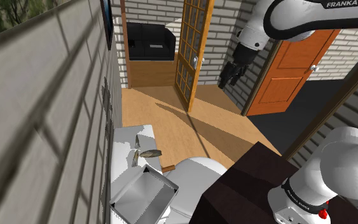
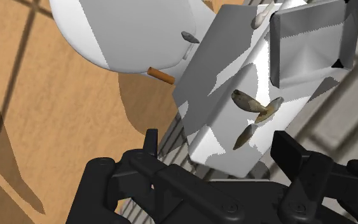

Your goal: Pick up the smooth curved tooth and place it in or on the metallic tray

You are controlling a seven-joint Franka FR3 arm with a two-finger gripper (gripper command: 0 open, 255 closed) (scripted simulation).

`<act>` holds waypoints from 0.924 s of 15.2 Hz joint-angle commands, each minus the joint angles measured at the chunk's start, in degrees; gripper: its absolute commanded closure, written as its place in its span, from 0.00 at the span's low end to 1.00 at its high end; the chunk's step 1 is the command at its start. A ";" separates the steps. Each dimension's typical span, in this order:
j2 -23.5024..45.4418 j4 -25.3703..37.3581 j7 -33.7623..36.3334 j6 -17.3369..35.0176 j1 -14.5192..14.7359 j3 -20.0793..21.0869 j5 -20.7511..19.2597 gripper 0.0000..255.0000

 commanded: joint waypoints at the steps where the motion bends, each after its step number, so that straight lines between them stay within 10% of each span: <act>1: 3.85 0.54 -2.20 2.63 1.28 -0.06 0.60 0.00; 14: 29.96 7.41 -17.64 16.83 7.74 0.78 5.84 0.00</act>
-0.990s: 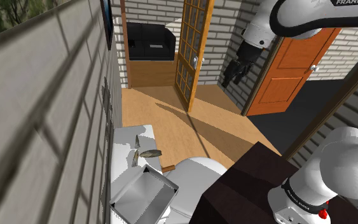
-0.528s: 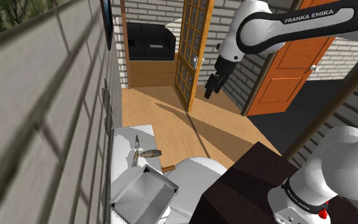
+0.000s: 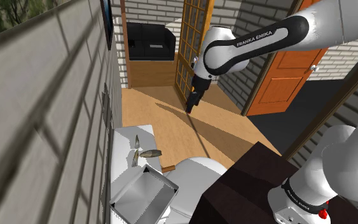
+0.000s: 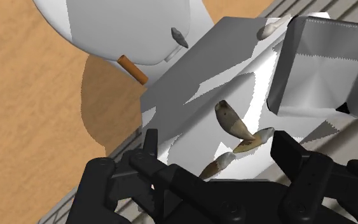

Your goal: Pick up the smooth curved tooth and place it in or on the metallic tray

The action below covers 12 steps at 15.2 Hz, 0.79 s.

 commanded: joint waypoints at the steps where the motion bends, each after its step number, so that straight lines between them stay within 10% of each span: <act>1: 4.26 1.63 -2.52 1.85 0.69 0.45 0.86 0.00; 12: 26.32 14.10 -12.51 7.57 3.30 4.81 2.37 0.00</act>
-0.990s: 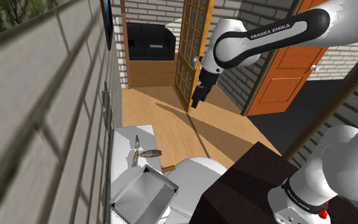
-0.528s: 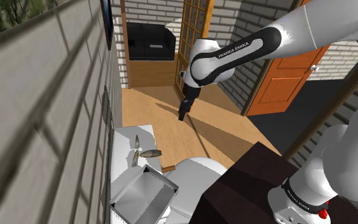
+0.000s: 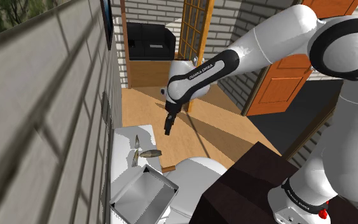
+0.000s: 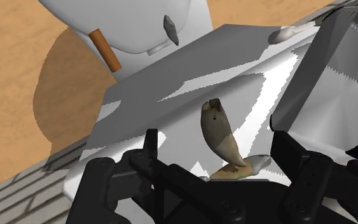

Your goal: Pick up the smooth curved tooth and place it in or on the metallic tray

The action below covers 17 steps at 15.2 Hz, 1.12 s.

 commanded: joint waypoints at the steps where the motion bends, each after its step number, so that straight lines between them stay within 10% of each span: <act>1: 3.82 2.20 -1.60 0.99 0.44 0.87 -0.14 0.00; 17: 23.18 14.44 -6.10 5.77 3.28 3.79 -2.19 0.00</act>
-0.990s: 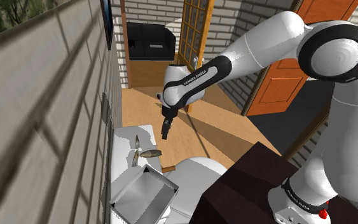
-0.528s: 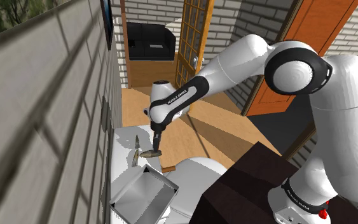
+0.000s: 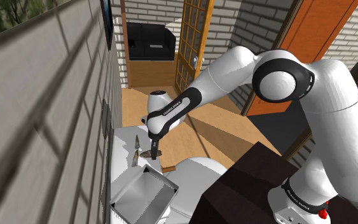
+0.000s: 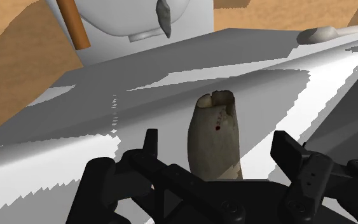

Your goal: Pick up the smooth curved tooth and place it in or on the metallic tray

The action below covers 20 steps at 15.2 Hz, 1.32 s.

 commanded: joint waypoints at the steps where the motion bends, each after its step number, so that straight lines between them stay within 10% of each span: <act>1: 0.52 0.07 -0.01 0.48 0.06 0.04 0.04 0.00; 7: 0.51 0.08 -0.01 0.46 0.06 0.04 0.04 0.00; 8: 0.51 0.08 -0.01 0.46 0.06 0.04 0.04 1.00; 20: -1.48 -0.65 0.26 -0.78 0.09 -0.03 -0.05 1.00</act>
